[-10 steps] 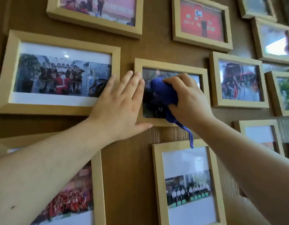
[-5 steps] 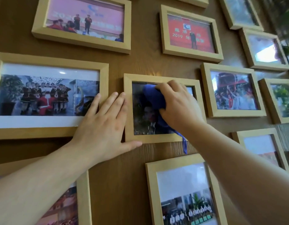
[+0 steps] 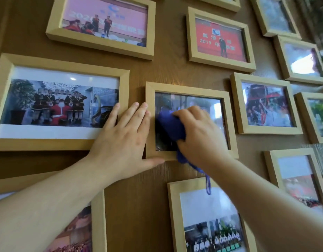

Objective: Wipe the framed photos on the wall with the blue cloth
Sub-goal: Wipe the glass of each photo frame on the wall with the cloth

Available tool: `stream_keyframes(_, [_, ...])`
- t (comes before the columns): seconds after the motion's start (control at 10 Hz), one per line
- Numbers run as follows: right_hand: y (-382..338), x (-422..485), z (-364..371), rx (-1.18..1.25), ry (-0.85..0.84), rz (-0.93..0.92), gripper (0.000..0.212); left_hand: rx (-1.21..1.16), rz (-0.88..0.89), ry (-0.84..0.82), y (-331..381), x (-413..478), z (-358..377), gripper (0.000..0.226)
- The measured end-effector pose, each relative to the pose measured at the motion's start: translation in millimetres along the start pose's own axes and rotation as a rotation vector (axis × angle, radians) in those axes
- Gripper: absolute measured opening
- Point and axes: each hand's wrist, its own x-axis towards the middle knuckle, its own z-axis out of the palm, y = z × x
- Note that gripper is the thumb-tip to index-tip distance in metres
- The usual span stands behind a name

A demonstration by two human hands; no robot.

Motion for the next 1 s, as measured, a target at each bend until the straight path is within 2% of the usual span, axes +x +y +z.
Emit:
stream_keyframes(0.1, [-17.3,-7.1,9.7,-0.064,-0.017,-0.099,0.051,-0.018,0.001,0.005,0.1,0.5,0.0,0.115])
stream_keyframes(0.3, [25.7,-13.9,-3.4,-0.182,-0.039,-0.112,0.050,-0.006,0.002,0.017,-0.8,-0.3,2.7,0.115])
stream_keyframes(0.5, [78.1,-17.4,-21.0,-0.241,-0.006,0.130,0.047,-0.008,0.008,0.029,-0.9,-0.3,5.4,0.115])
stream_keyframes(0.6, [72.7,-16.6,-17.5,-0.204,0.030,0.167,0.045,-0.010,0.007,0.030,-0.9,-0.6,5.8,0.116])
stream_keyframes(0.8, [15.4,-15.2,0.6,-0.108,0.013,-0.022,0.048,-0.001,0.005,0.017,1.1,-0.3,1.6,0.115])
stream_keyframes(1.0, [-2.1,-10.0,9.7,-0.095,0.013,-0.082,0.048,0.009,0.000,-0.008,0.1,0.4,-1.8,0.117])
